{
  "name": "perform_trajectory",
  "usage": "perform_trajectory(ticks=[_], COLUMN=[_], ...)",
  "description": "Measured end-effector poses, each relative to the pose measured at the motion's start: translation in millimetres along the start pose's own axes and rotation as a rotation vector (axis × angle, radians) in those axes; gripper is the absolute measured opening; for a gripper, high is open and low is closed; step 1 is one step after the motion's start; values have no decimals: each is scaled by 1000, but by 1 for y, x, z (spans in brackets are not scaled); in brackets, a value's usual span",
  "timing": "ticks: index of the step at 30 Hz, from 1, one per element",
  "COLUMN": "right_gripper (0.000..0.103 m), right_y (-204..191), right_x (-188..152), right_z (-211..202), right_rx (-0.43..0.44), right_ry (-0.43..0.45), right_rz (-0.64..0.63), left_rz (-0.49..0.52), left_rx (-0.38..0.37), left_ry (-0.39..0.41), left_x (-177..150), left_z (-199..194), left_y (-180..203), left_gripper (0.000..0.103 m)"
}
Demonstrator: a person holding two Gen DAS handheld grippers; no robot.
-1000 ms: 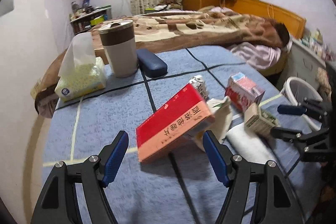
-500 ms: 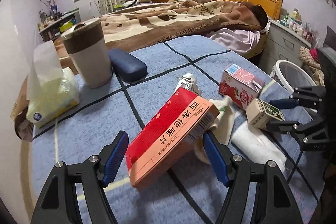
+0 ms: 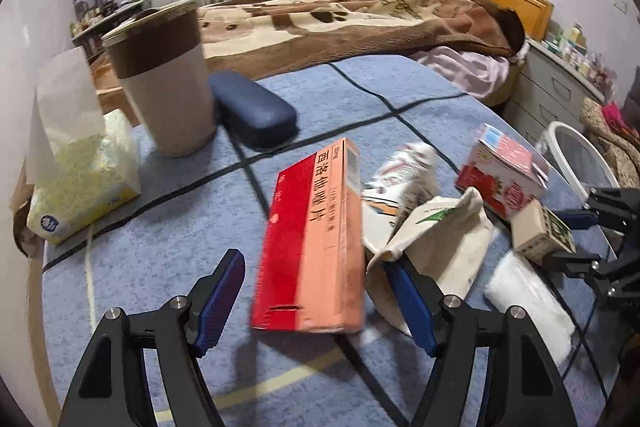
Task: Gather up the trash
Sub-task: 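Grasp the red medicine box with the left tool while the right tool grasps the green carton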
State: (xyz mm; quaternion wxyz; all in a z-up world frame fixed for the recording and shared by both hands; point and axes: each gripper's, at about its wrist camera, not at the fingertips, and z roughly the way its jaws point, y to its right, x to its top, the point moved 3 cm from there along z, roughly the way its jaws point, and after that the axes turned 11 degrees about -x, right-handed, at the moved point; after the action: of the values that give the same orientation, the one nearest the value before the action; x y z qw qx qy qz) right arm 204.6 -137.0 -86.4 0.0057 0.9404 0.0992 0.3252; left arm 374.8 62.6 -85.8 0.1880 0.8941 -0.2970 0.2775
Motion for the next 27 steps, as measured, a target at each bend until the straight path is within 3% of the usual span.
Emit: perform_trajectory(ticks=[3, 6, 11, 15, 18, 27], right_gripper=[42, 42, 42, 41, 41, 41], right_y=[0, 0, 1, 1, 1, 1], right_x=[-1, -2, -3, -5, -4, -5], right_z=[0, 2, 6, 6, 6, 9], right_rx=[6, 6, -5, 2, 2, 6], right_ry=[-3, -11, -26, -28, -25, -30], right_rz=[1, -5, -1, -5, -7, -16], left_rz=[-48, -106, -121, -148, -123, -261], left_rx=[-14, -101, -100, -200, -125, -172], left_ry=[-3, 27, 60, 138, 113, 59], left_x=[-2, -3, 0, 3, 6, 8], left_z=[2, -3, -10, -24, -25, 5], left_y=[-10, -17, -20, -17, -18, -41], left_gripper=[73, 73, 73, 73, 73, 73])
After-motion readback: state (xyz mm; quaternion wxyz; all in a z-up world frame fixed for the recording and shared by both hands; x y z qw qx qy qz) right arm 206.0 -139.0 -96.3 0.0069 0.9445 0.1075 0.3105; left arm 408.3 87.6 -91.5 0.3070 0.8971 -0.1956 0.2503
